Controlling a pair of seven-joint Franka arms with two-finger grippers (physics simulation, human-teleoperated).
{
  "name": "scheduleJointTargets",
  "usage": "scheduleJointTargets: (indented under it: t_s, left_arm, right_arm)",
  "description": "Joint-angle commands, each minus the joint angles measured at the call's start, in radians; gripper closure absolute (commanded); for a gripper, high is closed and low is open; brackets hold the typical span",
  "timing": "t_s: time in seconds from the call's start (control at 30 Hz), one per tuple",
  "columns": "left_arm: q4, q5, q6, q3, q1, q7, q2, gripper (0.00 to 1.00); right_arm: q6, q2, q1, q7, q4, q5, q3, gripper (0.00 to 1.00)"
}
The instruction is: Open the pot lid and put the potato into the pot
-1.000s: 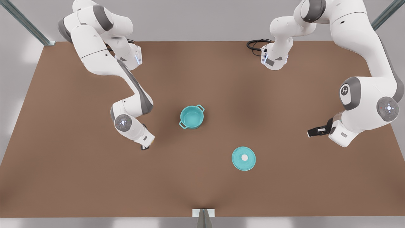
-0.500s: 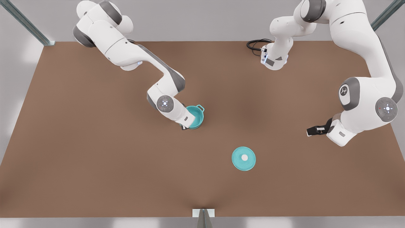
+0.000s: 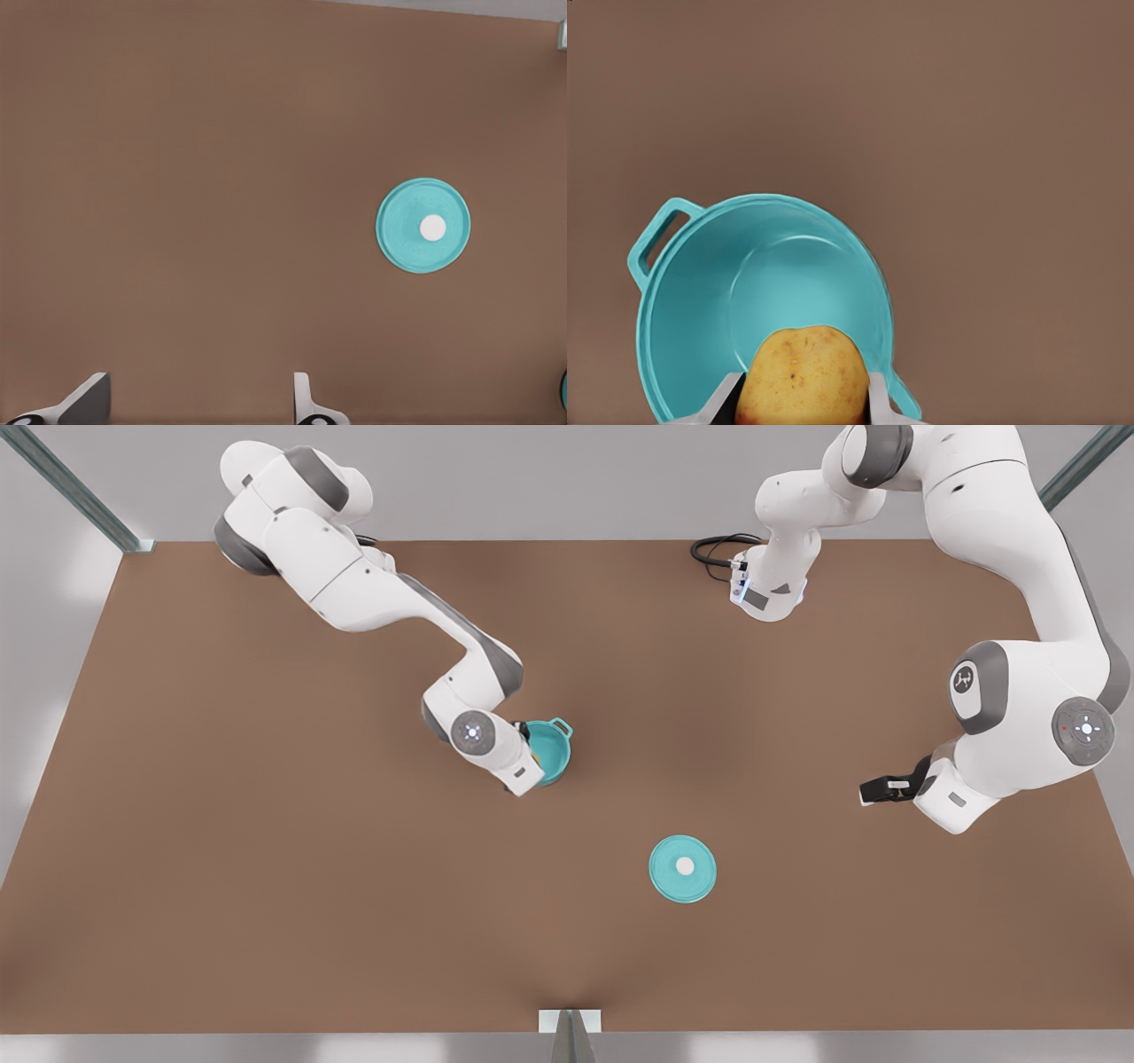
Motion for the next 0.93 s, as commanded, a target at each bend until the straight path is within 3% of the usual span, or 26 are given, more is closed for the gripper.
scheduleJointTargets:
  t_s: [0.0, 0.37, 0.4, 0.43, 0.6, 0.7, 0.8, 0.9]
  left_arm:
    - [0.0, 0.001, 0.0, 0.001, 0.001, 0.023, -0.001, 0.0]
    - [0.0, 0.001, 0.0, 0.001, 0.001, 0.023, -0.001, 0.0]
    - [0.0, 0.001, 0.0, 0.001, 0.001, 0.023, -0.001, 0.0]
    - [0.0, 0.001, 0.0, 0.001, 0.001, 0.023, -0.001, 0.0]
    - [0.002, 0.001, 0.0, 0.001, 0.001, 0.023, -0.001, 0.0]
    - [0.016, -0.015, 0.0, 0.001, 0.007, 0.025, -0.001, 0.0]
    - [0.016, -0.015, 0.02, 0.001, 0.005, 0.032, 0.0, 0.0]
    - [0.016, -0.016, 0.02, 0.001, 0.004, 0.031, 0.0, 0.0]
  right_arm:
    - [0.03, -0.002, 0.017, 0.206, -0.004, -0.002, 0.001, 0.46]
    - [0.084, 0.017, 0.065, 0.237, -0.006, -0.002, -0.005, 0.46]
    - [0.088, 0.017, 0.065, 0.237, -0.009, -0.002, -0.005, 0.37]
    - [0.09, 0.017, 0.065, 0.235, -0.009, -0.005, -0.005, 0.0]
    - [0.062, -0.039, 0.014, 0.229, -0.009, -0.005, -0.022, 0.0]
    - [-0.117, -0.266, -0.147, 0.232, 0.038, -0.036, -0.191, 0.0]
    - [-0.312, -0.355, -0.371, 0.405, 0.089, -0.024, -0.197, 0.0]
    - [-0.469, -0.433, -0.406, 0.585, 0.072, -0.002, -0.222, 0.0]
